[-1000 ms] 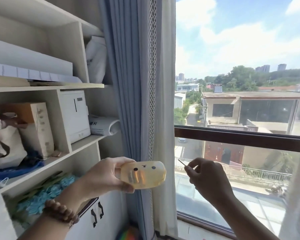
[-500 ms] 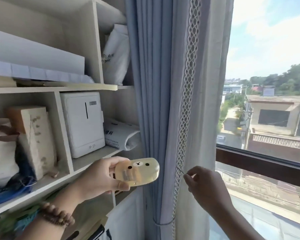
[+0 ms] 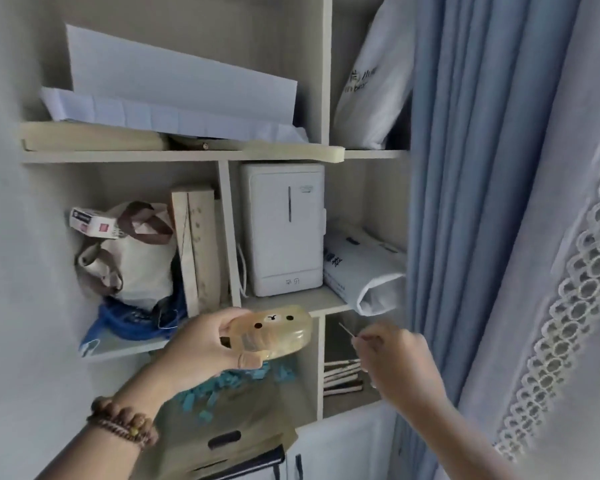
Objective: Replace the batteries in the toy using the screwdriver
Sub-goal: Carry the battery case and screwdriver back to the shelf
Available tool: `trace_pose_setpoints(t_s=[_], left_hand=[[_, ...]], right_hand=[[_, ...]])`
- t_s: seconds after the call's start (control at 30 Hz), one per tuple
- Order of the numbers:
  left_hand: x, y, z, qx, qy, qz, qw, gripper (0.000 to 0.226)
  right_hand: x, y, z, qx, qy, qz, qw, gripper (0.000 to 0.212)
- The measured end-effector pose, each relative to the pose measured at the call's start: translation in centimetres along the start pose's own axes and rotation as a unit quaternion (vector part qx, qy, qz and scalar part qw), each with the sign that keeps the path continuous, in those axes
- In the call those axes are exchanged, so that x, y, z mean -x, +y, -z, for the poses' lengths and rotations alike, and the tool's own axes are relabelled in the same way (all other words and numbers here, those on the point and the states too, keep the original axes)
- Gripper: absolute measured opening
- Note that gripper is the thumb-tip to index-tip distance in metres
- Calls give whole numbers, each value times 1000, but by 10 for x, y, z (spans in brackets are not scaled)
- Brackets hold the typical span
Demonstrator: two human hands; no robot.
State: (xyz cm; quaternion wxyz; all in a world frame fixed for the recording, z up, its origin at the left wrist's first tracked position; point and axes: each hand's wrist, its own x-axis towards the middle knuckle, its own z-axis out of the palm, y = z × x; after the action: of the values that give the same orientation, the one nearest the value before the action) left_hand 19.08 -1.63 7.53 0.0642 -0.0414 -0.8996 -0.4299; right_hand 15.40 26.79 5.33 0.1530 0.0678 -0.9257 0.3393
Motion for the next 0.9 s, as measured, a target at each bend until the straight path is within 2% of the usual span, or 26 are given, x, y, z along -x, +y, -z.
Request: trace_pose_setpoints(t_s=[0.17,0.4,0.53,0.57,0.73,0.8,0.9], left_hand=[[-31,-28,8,-33,36,28,998,79],[-80,-58,9,-52,9,31,998,88],[-104,-64,-5,-58,6,21,998,64],[-108,-63,-8,-65,5,17,998,64],[-131,-59,-22,-117,23,4,993,78],[-138,-58,-29,-122,31,28,992,87],[-147,-54,-36,-85,26,76,993,87]], right_hand=[[-48,-6,-46,-12,-17,11,1000,28],[-99,-17,-87,-34,-41,2,999,19],[-119,-10,-104,-26,-45,-18,998,16],[-124,-9,-108,-23,-47,-21,998,15],[-149,-6,-129,-36,-21,-19,999,14],[-159,-2,-135,-36,-7,-15,999,13],[-174,2,-142,-30,5,0,1000,14]])
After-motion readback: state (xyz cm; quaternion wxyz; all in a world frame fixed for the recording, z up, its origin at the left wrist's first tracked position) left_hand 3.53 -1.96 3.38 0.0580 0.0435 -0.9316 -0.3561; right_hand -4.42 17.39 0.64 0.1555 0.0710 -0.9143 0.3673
